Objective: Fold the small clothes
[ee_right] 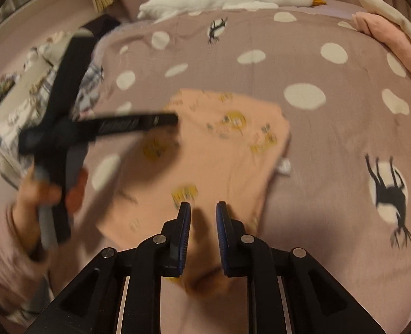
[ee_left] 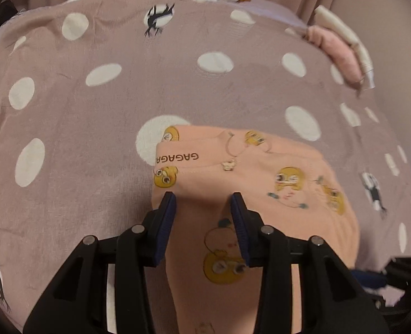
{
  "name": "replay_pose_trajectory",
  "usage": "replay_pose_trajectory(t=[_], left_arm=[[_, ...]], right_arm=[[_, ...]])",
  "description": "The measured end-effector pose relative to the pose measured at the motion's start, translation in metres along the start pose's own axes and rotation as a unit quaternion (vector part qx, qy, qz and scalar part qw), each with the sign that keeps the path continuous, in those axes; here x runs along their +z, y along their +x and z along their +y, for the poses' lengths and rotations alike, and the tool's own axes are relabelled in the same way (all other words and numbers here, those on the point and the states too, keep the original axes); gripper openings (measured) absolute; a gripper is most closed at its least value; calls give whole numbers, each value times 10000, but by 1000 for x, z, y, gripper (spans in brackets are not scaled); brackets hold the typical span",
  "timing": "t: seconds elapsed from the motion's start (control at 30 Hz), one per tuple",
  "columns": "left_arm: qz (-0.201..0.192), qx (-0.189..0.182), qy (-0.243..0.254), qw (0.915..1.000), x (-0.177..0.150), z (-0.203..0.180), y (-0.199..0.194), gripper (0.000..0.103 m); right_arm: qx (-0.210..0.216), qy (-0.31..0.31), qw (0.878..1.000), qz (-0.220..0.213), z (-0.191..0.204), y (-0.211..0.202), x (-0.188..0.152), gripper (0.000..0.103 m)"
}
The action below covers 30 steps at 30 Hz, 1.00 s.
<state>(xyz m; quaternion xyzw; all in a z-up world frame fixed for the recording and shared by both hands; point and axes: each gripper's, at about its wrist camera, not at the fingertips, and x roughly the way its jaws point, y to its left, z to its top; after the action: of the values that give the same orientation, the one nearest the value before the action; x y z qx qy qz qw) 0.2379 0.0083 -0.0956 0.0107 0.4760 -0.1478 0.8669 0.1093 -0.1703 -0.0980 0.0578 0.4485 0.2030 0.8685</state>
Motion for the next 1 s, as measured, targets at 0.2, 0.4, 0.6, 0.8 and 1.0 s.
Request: replay_pose_trajectory(t=[0.2,0.4,0.6,0.8,1.0], left_arm=[[-18,108,3,9999,-3,1,-3,41],[-190,44,69,9998,-21,-2,-31,41],[-241,-55,163,9996,-52,-9,-55,41],[-263,72,184,9995,-81,-11,-66,42],[93,111,178,9997,-108,-12,-49,45]], right_arm=[[-297,206,9989,290,-16,6,-21,18],[-291,189,9994,-51,-10,-14,-17,18],[-69,275,9984,-495,1,-23,-6,18],[-15,196,9990,-395,14,-14,-12,18],[-205,309,9993,-38,8,5,-25,18]])
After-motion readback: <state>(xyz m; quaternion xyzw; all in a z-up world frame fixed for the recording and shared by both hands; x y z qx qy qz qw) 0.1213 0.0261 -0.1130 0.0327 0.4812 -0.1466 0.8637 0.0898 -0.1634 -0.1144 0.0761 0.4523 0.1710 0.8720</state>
